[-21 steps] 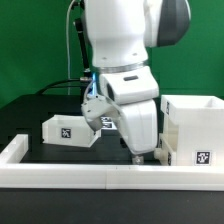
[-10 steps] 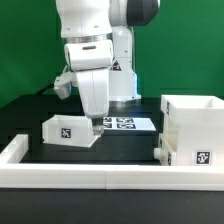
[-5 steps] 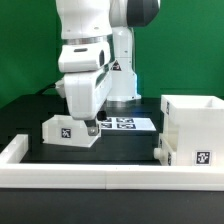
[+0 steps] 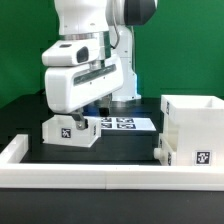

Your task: Assemble drawer

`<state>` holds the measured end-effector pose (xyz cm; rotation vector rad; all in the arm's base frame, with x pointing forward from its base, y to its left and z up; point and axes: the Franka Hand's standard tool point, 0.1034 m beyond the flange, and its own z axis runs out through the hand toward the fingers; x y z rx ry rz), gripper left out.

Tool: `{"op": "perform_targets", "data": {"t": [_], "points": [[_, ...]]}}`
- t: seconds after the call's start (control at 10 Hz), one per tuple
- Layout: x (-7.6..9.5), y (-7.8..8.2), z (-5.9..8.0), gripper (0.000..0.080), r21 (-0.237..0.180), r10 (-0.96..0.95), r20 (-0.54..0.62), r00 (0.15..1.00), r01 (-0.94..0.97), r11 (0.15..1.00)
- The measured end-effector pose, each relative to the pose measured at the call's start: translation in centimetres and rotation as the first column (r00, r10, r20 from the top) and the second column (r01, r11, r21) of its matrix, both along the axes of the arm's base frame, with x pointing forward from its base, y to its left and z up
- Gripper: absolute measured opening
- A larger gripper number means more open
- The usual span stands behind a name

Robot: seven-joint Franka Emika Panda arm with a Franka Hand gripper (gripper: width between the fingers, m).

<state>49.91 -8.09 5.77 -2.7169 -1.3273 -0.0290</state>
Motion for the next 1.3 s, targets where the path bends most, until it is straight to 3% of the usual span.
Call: {"op": "perform_targets", "data": {"t": [0.4,0.9,1.0,1.3], "points": [[-3.4,-0.9,-0.1,0.0649,-0.017,-0.291,-0.026,0.956,0.290,0.957],[-3.3,-0.5,-0.1,0.0649,-0.026,-0.529,-0.054,0.847,0.529,0.849],[-3.3,-0.4,-0.2,0.0649,-0.031,-0.581,-0.056,0.812,0.580,0.814],[-5.3,0.9,-1.0,0.0649,-0.044,-0.807,-0.017,0.590,0.806,0.590]]}}
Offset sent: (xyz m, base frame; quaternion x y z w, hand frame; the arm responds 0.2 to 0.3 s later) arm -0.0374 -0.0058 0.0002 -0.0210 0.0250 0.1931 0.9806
